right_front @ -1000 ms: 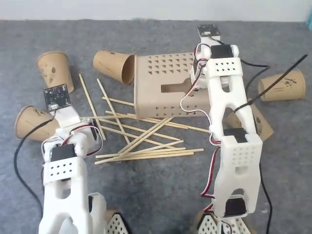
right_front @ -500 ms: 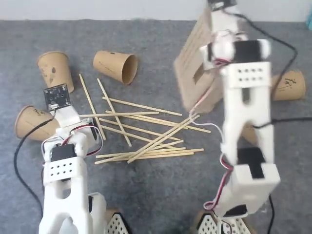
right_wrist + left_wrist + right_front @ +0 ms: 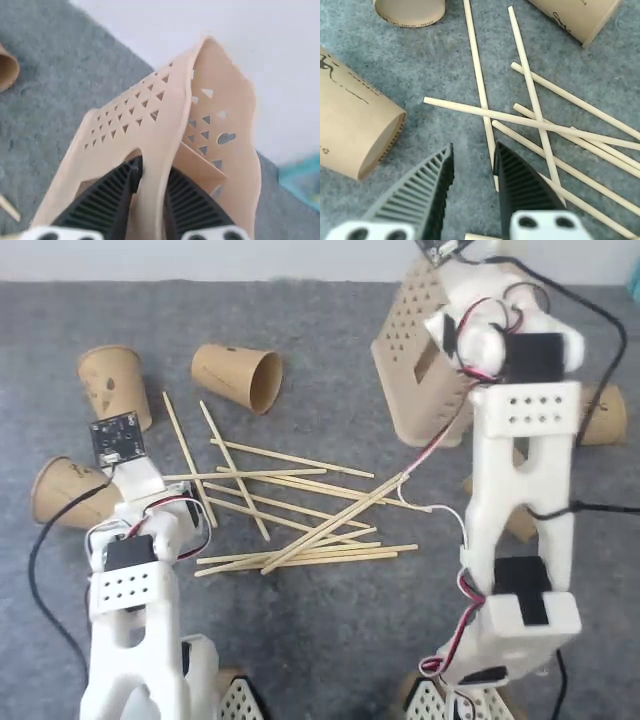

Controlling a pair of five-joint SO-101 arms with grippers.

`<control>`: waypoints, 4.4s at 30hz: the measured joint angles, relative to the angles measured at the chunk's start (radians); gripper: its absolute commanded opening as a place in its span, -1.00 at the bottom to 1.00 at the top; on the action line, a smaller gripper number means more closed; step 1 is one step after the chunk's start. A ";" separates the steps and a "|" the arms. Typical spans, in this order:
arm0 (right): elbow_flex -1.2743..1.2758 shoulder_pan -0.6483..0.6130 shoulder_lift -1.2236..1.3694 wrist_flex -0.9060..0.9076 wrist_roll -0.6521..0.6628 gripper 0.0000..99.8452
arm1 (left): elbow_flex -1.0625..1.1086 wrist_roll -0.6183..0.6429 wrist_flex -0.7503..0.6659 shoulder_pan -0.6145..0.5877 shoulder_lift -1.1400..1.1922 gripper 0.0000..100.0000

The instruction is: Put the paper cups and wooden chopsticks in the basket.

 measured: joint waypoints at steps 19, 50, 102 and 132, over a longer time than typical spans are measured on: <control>-0.020 -0.143 0.328 -0.035 0.361 -0.53 | 0.000 0.000 -0.037 0.000 0.000 -0.75; -0.127 -0.017 0.198 -0.106 -1.071 -0.66 | 0.015 -0.060 -0.037 0.000 0.000 -0.75; -0.193 0.077 0.359 0.206 -0.506 -0.99 | 0.015 -0.064 -0.061 0.000 0.000 -0.75; -0.394 0.147 0.390 0.465 -0.643 -0.98 | 0.031 -0.068 -0.061 0.000 0.000 -0.75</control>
